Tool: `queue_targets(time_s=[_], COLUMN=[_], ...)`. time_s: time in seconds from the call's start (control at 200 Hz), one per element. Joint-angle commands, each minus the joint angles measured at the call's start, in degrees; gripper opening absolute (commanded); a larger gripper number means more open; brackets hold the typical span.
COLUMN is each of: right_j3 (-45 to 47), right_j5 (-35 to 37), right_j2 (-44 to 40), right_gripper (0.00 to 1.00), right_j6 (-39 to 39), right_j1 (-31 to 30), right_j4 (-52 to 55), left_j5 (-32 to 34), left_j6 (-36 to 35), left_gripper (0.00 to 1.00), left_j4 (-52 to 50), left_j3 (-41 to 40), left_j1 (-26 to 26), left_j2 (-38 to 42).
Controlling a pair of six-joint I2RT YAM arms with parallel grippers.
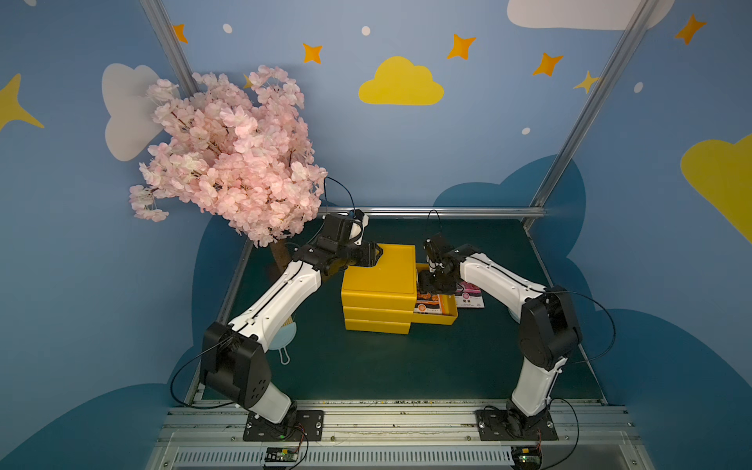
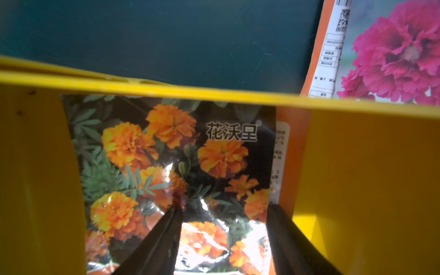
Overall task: Take the seed bags out of the drawer
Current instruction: Pick up the seed packet from the drawer.
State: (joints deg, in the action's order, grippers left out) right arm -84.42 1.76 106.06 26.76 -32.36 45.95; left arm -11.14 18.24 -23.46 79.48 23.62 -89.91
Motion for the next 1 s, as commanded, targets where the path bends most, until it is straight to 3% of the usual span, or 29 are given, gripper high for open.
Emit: queue_targets(time_s=[0.0, 0.275, 0.621, 0.851, 0.996], right_j3=[-0.7, 2.0, 8.3, 11.0, 11.4], right_j5=[-1.5, -7.7, -15.3, -19.5, -20.0], right_j2=[0.6, -1.0, -6.8, -10.5, -11.6], right_gripper=[0.59, 0.34, 0.12, 0.0, 0.0], right_j6=[0.8, 3.6, 7.5, 9.0, 8.9], right_j1=[0.1, 2.0, 5.1, 6.6, 6.9], right_j4=[-0.1, -4.2, -12.1, -15.4, -15.5], left_j5=[0.2, 0.4, 0.2, 0.2, 0.2], left_j6=[0.7, 0.6, 0.6, 0.7, 0.8], left_gripper=[0.56, 0.56, 0.55, 0.56, 0.56], left_j4=[-14.2, -14.5, -14.3, -14.2, -14.3], left_j3=[-4.4, -4.6, -4.6, -4.7, -4.6], left_j1=[0.0, -0.1, -0.1, 0.0, -0.1], left_j2=[-5.5, -5.3, -5.6, -5.6, -5.6])
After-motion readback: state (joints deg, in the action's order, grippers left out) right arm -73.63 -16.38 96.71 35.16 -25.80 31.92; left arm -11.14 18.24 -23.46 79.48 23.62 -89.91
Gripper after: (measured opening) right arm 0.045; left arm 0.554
